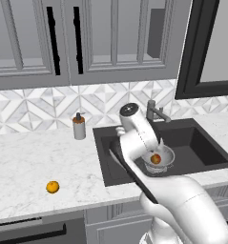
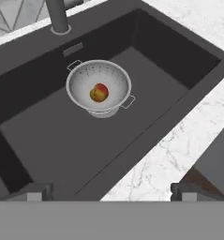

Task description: Put the colander in the sink, put the tangerine, apple in the colander, and turn on the sink faucet and pour water over the colander.

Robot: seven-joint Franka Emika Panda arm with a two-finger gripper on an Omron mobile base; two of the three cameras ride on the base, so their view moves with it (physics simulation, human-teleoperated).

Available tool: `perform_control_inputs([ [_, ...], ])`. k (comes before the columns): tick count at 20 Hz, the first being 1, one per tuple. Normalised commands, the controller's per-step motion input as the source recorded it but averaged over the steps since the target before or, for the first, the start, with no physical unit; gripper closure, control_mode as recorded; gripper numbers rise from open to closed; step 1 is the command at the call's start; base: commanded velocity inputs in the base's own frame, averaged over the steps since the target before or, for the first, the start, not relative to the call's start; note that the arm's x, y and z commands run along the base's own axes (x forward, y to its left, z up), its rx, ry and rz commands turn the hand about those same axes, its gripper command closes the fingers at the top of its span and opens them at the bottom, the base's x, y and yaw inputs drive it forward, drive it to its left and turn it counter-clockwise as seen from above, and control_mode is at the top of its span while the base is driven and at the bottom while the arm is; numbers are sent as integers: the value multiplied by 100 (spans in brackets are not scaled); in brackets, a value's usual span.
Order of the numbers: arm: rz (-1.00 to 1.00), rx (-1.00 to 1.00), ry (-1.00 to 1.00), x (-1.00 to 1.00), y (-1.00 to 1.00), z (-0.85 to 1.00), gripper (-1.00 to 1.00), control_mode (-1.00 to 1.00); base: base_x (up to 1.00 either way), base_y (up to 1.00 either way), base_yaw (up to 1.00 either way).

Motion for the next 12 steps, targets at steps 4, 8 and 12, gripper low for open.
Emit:
perform_control_inputs([
  [4, 29, -1, 19, -65, 99, 35, -100, -100, 0, 0, 0],
  [8, 34, 0, 15, -44, 100, 6, -100, -100, 0, 0, 0],
  [12, 31, 0, 10, -27, 93, 0, -100, -100, 0, 0, 0],
])
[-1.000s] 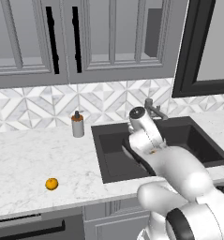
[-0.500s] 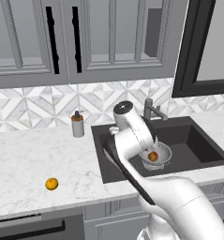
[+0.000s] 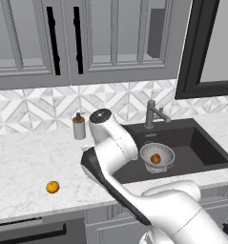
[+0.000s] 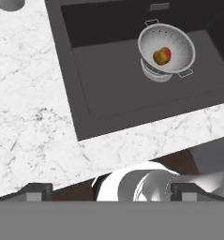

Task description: Put the colander in the sink, put the tangerine, apple in the colander, and turn on the sink faucet and pour water over the colander.

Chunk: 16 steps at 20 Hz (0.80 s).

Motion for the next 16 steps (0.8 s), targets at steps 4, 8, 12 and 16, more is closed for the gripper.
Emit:
perform_control_inputs([
  [4, 38, 0, 20, -3, 75, -8, -100, -100, 0, 0, 0],
  [8, 47, 0, 17, 0, 61, -26, -100, -100, 0, 0, 0],
  [12, 38, 1, 4, 0, 82, -47, -100, -100, 0, 0, 0],
  [16, 31, 5, 0, 10, 78, -57, -100, -100, 0, 0, 0],
])
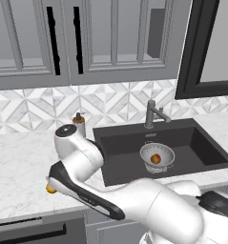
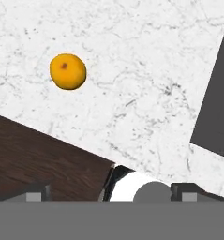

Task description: Put the colander in the sink, put the tangerine, apple in the colander, and turn on the sink faucet and pour water over the colander.

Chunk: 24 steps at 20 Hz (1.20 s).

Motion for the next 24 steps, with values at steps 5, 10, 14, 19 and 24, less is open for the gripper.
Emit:
perform_control_inputs([
  [5, 23, 7, 7, 28, 57, -24, -100, -100, 0, 0, 0],
  [10, 13, 1, 6, 39, 34, -17, -100, -100, 0, 0, 0],
  [14, 5, 0, 6, 22, 32, -29, -100, -100, 0, 0, 0],
  [19, 1, 0, 3, 11, 28, -34, -100, -100, 0, 0, 0],
  [24, 0, 0, 0, 8, 0, -21, -100, -100, 0, 0, 0],
])
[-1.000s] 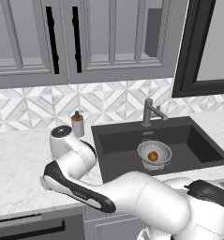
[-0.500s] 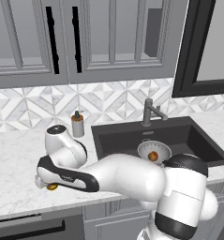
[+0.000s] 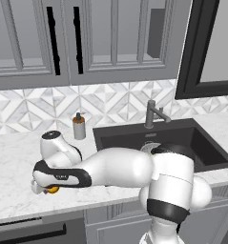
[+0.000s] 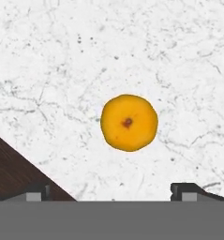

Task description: Put the colander in the sink, put the tangerine, apple in the colander, and turn on the sink faucet and pour water over the colander.

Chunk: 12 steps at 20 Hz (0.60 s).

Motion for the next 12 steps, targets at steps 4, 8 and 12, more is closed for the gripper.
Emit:
perform_control_inputs([
  [4, 0, 0, 0, 5, 0, -27, -100, -100, 0, 0, 0],
  [8, 0, 0, 0, 11, 0, -29, -100, -100, 0, 0, 0],
  [12, 0, 0, 0, 18, 0, -25, -100, -100, 0, 0, 0],
])
